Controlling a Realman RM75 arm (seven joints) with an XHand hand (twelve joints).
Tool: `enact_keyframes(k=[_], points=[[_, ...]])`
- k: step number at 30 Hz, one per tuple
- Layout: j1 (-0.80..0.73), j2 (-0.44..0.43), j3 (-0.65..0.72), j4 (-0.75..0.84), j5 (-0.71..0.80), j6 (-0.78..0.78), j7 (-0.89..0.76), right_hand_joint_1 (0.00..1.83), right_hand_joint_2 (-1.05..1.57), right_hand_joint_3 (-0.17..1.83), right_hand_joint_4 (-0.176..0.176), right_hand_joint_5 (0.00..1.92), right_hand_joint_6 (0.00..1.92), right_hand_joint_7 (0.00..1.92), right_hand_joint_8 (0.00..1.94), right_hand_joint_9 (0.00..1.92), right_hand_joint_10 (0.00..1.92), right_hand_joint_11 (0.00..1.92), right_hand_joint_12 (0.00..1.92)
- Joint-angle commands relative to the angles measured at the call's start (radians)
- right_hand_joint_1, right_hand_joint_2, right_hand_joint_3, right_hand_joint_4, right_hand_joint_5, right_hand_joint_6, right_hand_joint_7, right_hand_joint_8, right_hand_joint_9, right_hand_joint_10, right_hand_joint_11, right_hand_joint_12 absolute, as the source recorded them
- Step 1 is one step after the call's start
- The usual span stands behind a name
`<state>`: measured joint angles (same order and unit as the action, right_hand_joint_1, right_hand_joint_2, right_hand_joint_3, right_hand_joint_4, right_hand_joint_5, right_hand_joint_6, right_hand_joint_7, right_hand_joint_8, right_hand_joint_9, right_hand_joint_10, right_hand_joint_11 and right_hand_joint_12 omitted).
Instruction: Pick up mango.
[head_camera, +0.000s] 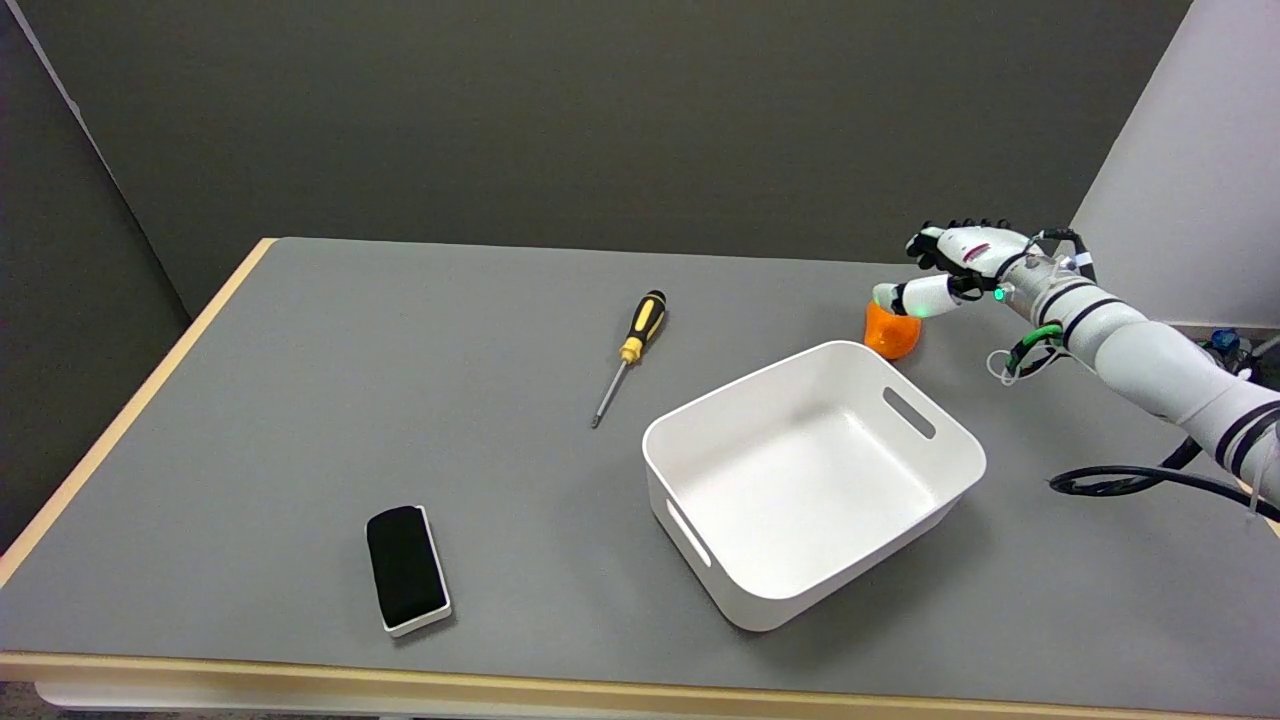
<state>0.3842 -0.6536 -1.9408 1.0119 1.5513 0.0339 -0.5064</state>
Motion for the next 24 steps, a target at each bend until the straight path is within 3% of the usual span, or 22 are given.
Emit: enact_keyframes(k=[1,2,4,6,9,15,24], points=[[-0.118,-0.006,0.202,0.027,0.244,0.066,0.061,0.2,0.62,0.81,0.012,0.15,0.35,0.17,0.32,0.21,0.93,0.16,1.42],[-0.142,-0.006,0.234,0.056,0.201,0.07,0.044,0.2,0.59,0.85,0.043,0.08,0.28,0.1,0.26,0.19,0.86,0.14,1.41],[-0.164,-0.006,0.264,0.085,0.117,0.074,0.035,0.19,0.59,0.85,0.053,0.06,0.28,0.05,0.22,0.17,0.83,0.14,1.4],[-0.171,-0.007,0.27,0.104,0.066,0.074,0.036,0.15,0.57,0.89,0.042,0.04,0.22,0.0,0.17,0.11,0.76,0.13,1.3],[-0.168,-0.008,0.26,0.114,0.064,0.073,0.034,0.14,0.56,0.89,0.038,0.04,0.21,0.0,0.16,0.1,0.75,0.12,1.28],[-0.153,-0.008,0.228,0.096,0.062,0.073,0.026,0.2,0.63,0.77,0.012,0.11,0.32,0.14,0.3,0.15,0.91,0.16,1.43],[-0.033,-0.027,0.086,-0.01,0.062,0.081,0.026,0.26,0.63,0.78,-0.005,0.13,0.34,0.18,0.33,0.18,0.97,0.25,1.53]])
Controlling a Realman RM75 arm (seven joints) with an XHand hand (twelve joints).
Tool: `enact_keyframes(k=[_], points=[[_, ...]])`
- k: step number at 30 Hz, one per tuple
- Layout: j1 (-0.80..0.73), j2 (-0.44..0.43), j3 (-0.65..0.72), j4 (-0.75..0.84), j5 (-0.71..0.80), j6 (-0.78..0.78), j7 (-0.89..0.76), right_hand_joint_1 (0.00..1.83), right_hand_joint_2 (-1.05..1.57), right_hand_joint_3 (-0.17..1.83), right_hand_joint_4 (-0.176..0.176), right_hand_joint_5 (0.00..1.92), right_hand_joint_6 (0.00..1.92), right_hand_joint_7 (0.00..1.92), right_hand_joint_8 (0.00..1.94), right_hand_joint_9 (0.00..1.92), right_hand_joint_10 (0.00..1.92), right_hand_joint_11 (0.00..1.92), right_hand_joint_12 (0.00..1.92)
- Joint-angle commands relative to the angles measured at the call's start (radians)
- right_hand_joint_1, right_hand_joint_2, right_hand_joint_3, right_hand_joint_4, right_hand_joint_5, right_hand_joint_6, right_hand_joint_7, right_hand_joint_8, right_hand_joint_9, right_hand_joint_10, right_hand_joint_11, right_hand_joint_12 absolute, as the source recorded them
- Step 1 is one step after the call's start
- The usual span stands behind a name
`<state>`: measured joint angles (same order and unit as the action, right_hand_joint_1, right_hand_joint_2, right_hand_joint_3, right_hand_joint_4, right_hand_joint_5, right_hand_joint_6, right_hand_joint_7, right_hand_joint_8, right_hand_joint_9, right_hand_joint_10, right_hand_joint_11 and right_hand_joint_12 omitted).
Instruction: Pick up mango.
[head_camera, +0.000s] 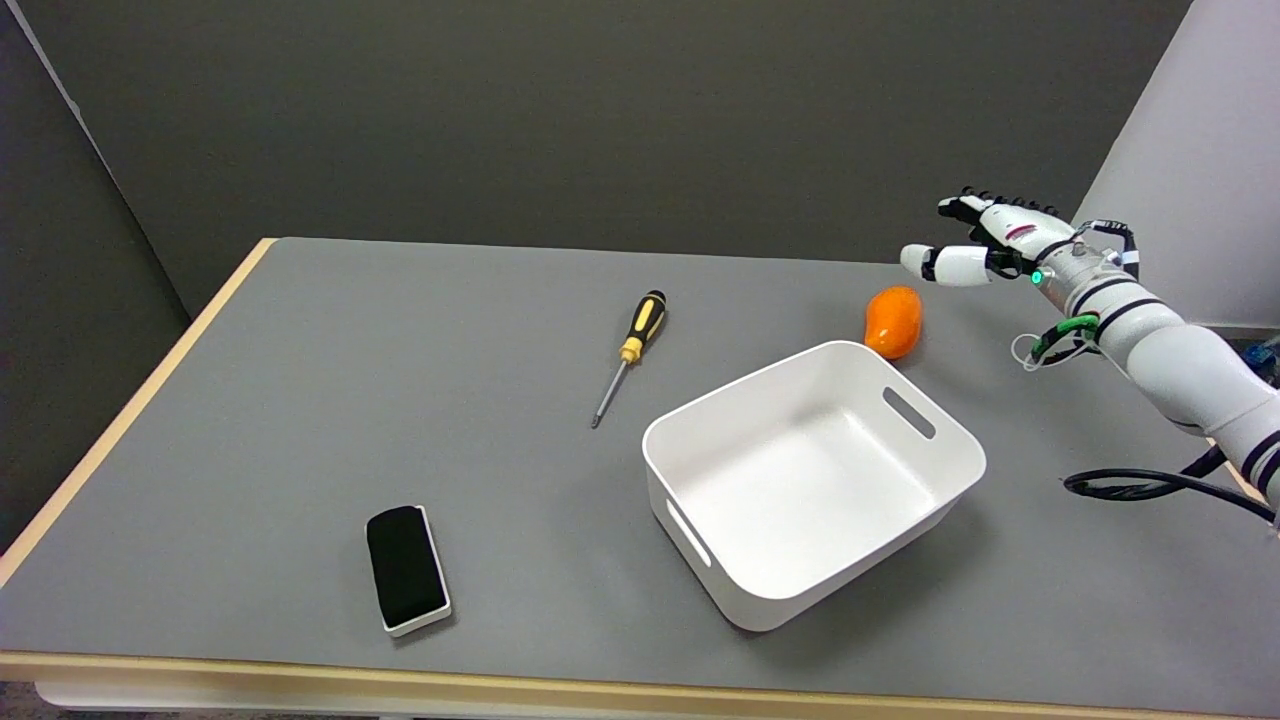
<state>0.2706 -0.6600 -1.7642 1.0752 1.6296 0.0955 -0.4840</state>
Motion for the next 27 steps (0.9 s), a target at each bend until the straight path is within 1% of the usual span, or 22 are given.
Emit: enact_keyframes(k=[1,6,10,15,27], points=[[0.105,-0.029,-0.112,-0.1,-0.016,0.02,0.004,0.27,0.63,0.77,-0.007,0.13,0.34,0.18,0.33,0.19,0.97,0.25,1.54],[0.155,-0.068,-0.165,-0.174,-0.016,0.02,0.004,0.29,0.63,0.78,-0.01,0.13,0.34,0.19,0.34,0.21,0.99,0.27,1.56],[0.172,-0.089,-0.187,-0.203,-0.016,0.02,-0.01,0.29,0.62,0.77,-0.014,0.13,0.34,0.2,0.34,0.23,1.01,0.3,1.6],[0.166,-0.102,-0.19,-0.205,-0.006,0.029,-0.055,0.29,0.62,0.77,-0.022,0.13,0.34,0.21,0.35,0.25,1.03,0.32,1.62],[0.112,-0.123,-0.196,-0.153,-0.005,0.081,-0.055,0.29,0.63,0.76,-0.049,0.14,0.35,0.22,0.37,0.28,1.09,0.38,1.69]])
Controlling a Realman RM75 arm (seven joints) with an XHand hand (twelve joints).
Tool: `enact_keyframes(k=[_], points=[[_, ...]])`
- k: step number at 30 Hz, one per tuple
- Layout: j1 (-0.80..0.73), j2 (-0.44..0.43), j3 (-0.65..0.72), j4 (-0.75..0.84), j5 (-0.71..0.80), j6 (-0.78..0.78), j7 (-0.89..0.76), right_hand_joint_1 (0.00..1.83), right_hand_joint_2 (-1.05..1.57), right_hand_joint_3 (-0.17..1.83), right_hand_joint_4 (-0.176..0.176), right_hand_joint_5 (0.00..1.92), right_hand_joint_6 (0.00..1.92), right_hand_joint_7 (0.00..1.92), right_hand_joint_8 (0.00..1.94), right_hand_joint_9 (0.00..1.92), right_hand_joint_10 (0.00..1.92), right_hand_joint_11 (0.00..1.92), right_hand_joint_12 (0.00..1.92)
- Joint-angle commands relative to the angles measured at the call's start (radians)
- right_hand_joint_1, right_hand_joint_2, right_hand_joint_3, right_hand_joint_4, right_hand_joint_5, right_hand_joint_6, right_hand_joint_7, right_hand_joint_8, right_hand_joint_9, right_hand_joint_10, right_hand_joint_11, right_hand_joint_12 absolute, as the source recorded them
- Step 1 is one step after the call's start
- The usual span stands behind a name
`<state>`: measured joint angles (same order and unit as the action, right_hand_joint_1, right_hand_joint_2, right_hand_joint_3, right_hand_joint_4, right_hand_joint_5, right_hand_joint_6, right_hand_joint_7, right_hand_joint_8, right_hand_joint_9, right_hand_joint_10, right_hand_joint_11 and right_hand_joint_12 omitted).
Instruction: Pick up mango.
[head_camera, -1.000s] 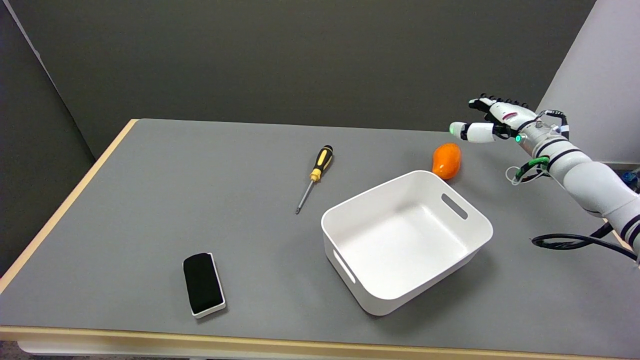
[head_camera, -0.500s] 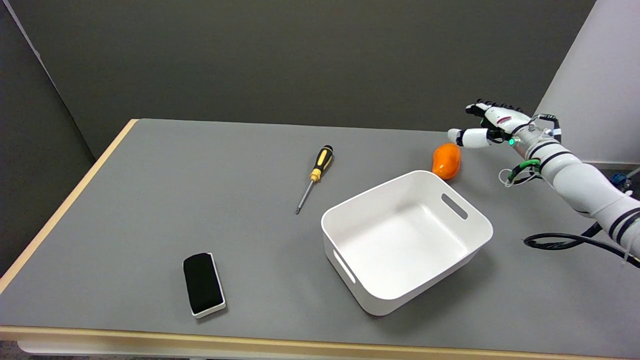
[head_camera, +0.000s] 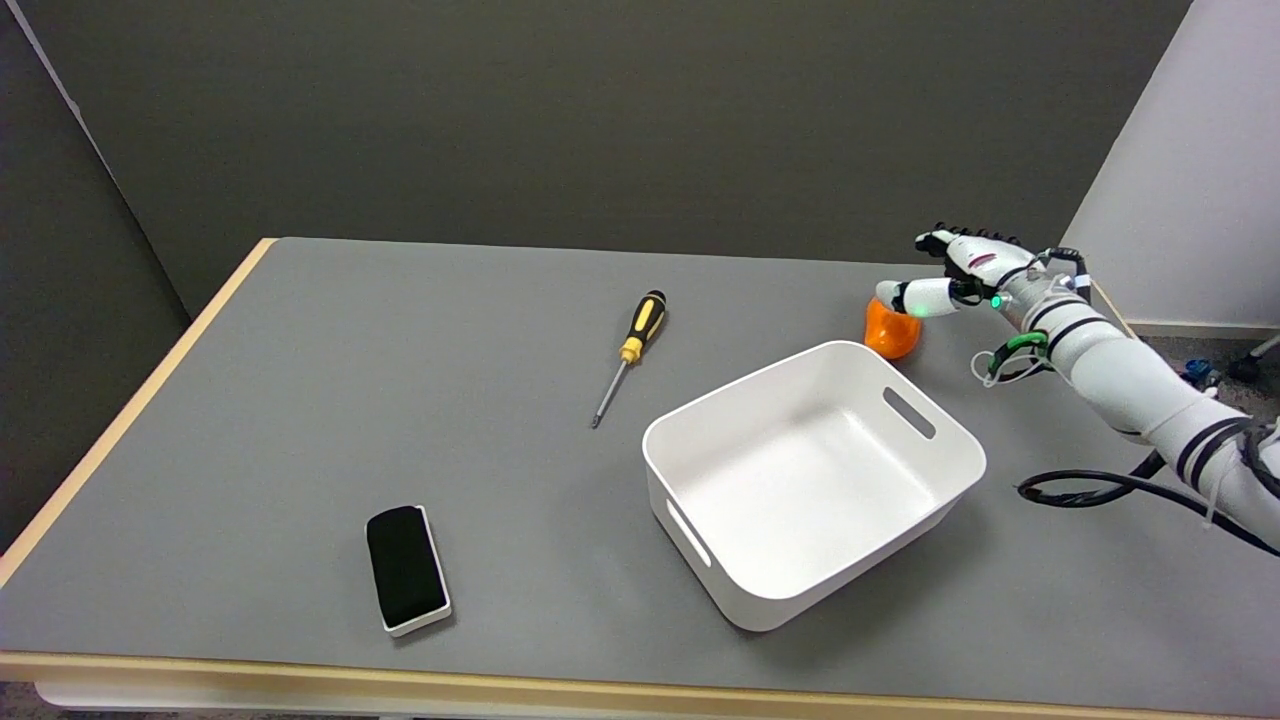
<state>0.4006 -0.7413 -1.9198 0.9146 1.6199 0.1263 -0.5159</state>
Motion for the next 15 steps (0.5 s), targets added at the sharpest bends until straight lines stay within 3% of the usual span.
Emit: enact_keyframes(k=[1,15], points=[[-0.023,-0.045,-0.04,0.012,0.005,0.054,-0.023,0.29,0.63,0.76,-0.052,0.14,0.35,0.22,0.38,0.28,1.09,0.39,1.7],[-0.035,-0.083,-0.04,0.013,0.008,0.062,-0.023,0.29,0.63,0.75,-0.07,0.14,0.36,0.22,0.39,0.29,1.12,0.41,1.72]])
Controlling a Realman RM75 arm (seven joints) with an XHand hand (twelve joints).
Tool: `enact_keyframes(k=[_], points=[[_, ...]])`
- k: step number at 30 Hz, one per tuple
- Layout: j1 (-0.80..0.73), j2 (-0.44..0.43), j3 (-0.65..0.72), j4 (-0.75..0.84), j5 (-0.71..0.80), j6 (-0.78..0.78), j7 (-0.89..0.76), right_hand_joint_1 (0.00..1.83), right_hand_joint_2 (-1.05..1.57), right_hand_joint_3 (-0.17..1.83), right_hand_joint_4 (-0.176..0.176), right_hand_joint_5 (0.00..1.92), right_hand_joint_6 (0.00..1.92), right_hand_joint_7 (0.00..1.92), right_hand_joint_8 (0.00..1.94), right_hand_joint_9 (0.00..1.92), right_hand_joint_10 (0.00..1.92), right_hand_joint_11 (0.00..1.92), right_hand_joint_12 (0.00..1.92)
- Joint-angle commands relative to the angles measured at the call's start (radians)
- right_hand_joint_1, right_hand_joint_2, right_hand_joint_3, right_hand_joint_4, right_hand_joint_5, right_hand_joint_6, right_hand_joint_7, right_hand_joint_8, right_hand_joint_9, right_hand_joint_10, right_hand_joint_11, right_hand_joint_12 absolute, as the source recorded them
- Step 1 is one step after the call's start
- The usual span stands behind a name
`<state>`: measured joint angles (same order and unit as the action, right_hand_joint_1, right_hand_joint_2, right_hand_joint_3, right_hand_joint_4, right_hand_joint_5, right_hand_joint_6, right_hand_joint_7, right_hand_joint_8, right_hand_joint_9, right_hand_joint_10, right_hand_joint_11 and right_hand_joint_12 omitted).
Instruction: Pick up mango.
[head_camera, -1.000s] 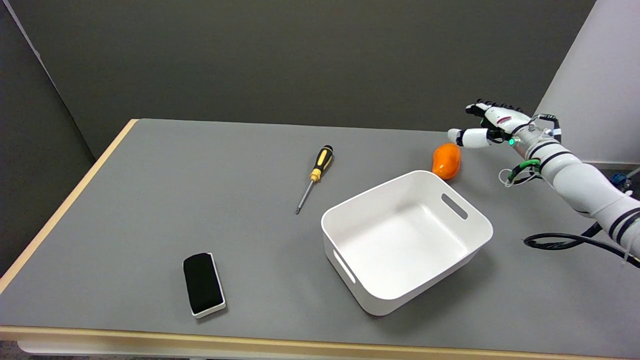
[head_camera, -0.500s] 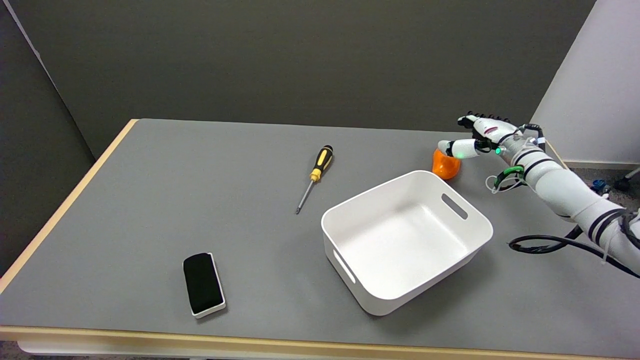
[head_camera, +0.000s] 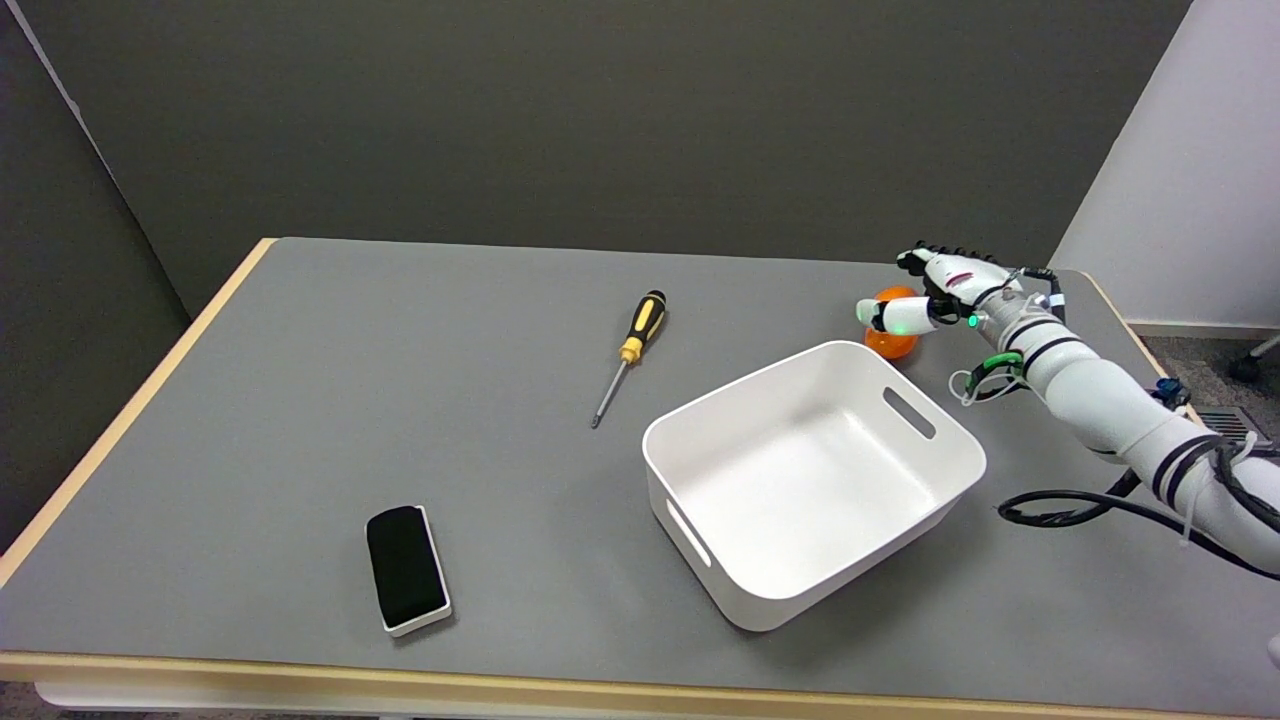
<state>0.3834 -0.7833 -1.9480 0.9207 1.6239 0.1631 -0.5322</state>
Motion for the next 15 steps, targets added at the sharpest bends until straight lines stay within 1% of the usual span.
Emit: enact_keyframes(k=[1,9,11,13,15], points=[[-0.018,-0.044,-0.012,0.006,0.004,0.029,-0.007,0.29,0.63,0.75,-0.07,0.14,0.36,0.22,0.39,0.29,1.12,0.41,1.72],[-0.012,-0.047,-0.008,0.019,0.028,0.024,0.002,0.32,0.63,0.75,-0.067,0.14,0.35,0.22,0.39,0.3,1.12,0.4,1.71],[-0.012,-0.047,-0.006,0.025,0.04,0.024,0.002,0.39,0.6,0.83,-0.065,0.13,0.36,0.22,0.41,0.31,1.13,0.39,1.72],[-0.011,-0.047,-0.004,0.03,0.047,0.023,0.002,0.42,0.61,0.83,-0.065,0.13,0.36,0.22,0.41,0.32,1.14,0.39,1.71],[-0.011,-0.047,-0.004,0.035,0.047,0.024,0.002,0.5,0.62,0.85,-0.065,0.13,0.36,0.23,0.41,0.34,1.16,0.39,1.71]])
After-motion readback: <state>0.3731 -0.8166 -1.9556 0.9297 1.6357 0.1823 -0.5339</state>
